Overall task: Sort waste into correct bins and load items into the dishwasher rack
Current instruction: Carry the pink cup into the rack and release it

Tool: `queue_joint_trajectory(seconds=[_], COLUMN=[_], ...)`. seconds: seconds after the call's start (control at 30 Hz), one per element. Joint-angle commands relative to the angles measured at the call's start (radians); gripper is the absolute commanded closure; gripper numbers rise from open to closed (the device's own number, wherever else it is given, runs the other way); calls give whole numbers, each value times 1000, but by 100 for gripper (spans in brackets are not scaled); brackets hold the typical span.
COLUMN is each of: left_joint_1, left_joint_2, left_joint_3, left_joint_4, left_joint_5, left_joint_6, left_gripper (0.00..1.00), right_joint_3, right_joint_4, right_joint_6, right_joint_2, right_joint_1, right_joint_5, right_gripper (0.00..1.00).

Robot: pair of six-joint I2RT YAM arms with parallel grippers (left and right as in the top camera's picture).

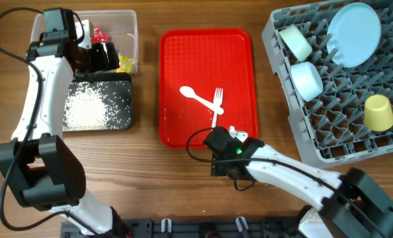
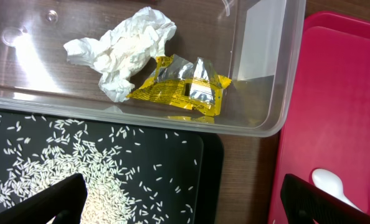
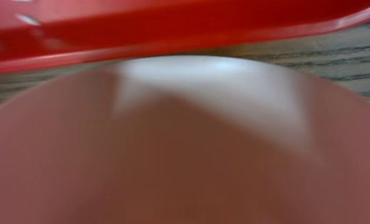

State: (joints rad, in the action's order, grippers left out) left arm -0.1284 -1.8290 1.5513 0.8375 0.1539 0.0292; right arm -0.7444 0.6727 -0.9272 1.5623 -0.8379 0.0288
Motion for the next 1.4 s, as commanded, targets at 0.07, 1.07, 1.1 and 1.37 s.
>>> queue_joint_trajectory(seconds=[0.07,1.07,1.1,1.37], left_joint_1=[-3,-3,-3,-3], left_joint_2=[11,11,11,11], left_joint_3=[6,6,6,6], left_joint_4=[-2,-2,-2,-2], left_joint_5=[1,1,1,1], left_joint_6=[5,5,5,5], left_gripper=[0,0,0,0], right_joint_3=[5,-622,-622,-622], right_joint_4=[27,570,548,368], right_joint_6=[-15,724,732,660], right_joint_2=[29,-172,-161,-32], right_joint_1=[-3,991,1046,1235], right_joint_5=[-20,-381,-429,-742], right_gripper=[34,39,40,43])
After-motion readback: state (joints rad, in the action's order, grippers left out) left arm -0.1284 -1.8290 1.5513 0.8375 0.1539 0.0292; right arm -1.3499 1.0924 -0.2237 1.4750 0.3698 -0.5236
